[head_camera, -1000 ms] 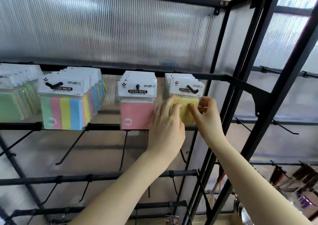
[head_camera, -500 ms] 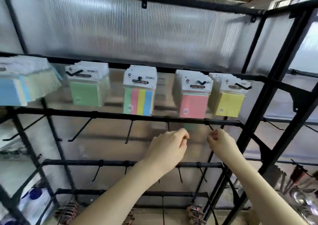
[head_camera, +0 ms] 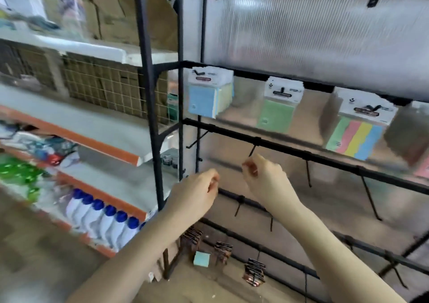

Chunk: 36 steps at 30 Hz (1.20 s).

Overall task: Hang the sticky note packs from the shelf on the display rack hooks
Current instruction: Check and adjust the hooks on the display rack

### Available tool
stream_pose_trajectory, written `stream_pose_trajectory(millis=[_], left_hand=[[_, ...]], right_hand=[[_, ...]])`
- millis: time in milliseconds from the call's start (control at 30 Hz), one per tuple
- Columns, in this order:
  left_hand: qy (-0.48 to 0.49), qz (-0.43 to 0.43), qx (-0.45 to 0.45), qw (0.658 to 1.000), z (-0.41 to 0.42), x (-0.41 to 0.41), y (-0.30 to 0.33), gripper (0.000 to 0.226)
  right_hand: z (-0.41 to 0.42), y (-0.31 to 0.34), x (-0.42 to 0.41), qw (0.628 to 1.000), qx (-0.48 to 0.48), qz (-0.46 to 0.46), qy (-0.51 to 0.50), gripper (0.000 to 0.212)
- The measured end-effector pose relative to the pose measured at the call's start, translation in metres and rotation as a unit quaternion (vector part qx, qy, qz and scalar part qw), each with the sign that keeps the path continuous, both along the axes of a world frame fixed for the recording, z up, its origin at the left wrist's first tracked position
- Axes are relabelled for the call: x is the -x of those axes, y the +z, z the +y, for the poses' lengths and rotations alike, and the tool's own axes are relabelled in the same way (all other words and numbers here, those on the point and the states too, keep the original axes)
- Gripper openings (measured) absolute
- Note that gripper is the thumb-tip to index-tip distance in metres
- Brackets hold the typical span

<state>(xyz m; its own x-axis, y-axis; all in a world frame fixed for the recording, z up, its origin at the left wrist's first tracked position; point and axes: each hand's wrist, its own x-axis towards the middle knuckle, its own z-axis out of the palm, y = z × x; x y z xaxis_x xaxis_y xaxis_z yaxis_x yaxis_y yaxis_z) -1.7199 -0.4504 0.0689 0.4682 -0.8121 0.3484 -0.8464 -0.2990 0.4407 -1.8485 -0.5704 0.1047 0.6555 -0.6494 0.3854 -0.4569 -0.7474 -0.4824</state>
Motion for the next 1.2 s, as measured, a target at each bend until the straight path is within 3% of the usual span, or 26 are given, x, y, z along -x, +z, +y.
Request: stream_pose_trajectory(millis=[200,600,867,1200], left_hand=[[0.138,0.032,-0.021,0.990,0.080,-0.073,-0.006,0.015],[0.244,0.071,-0.006,0.967,0.124,-0.213,-0.025,0.020],[0.270,0.084,-0.042,0.958,0.143,-0.332,-0.028,0.021],[0.230,0.117,-0.018,0.966,0.115,-0.424,-0.054,0.019]], right_hand=[[0.055,-0.017,-0.103,0.992,-0.010,0.046,0.117,0.015],[0.110,-0.049,-0.289,0.966,-0.037,0.023,0.256,0.017],[0.119,-0.070,-0.421,0.968,-0.062,-0.004,0.242,0.017],[0.092,-0.099,-0.506,0.976,-0.101,0.056,0.182,0.017]])
